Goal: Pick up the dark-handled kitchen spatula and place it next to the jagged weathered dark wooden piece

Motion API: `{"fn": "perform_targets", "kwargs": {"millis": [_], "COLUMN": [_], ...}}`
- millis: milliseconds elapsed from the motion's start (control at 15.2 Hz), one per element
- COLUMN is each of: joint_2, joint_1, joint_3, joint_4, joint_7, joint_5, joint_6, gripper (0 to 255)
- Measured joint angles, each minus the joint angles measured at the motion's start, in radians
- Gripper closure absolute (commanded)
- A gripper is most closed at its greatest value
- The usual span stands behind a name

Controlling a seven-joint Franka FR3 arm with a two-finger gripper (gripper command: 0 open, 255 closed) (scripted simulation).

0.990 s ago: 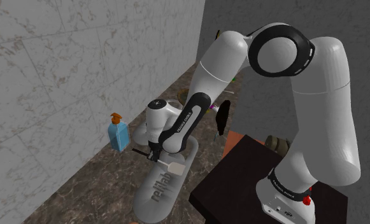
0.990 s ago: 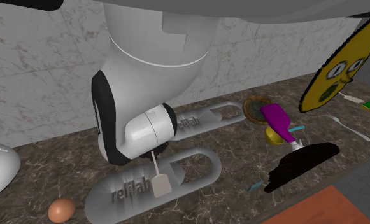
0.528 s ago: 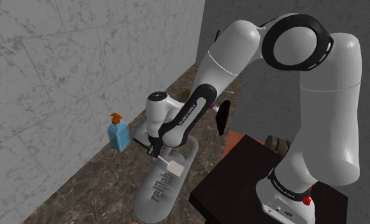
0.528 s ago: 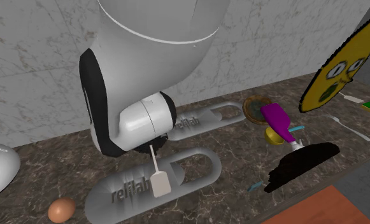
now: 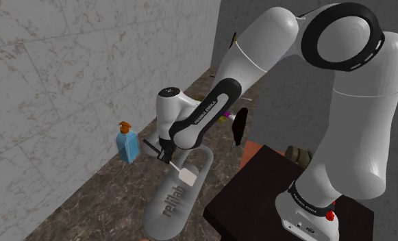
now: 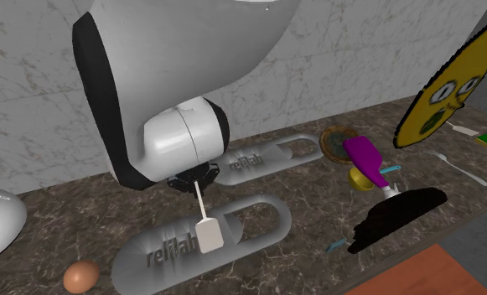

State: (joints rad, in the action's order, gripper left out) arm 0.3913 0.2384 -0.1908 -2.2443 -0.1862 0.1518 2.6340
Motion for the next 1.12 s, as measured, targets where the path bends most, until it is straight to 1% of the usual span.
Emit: {"fn": "perform_targets", "kwargs": {"millis": [858,1122], "joint_2": [-0.152,-0.189], "joint_1": [-0.026,-0.08], "joint_3": [-0.035,-0.014], "joint_4": [-0.001,-0.041], "joint_7": [0.045,0.132], "joint_5": [-0.062,-0.083], "joint_6": [-0.148,-0.142], "gripper": [255,255]}}
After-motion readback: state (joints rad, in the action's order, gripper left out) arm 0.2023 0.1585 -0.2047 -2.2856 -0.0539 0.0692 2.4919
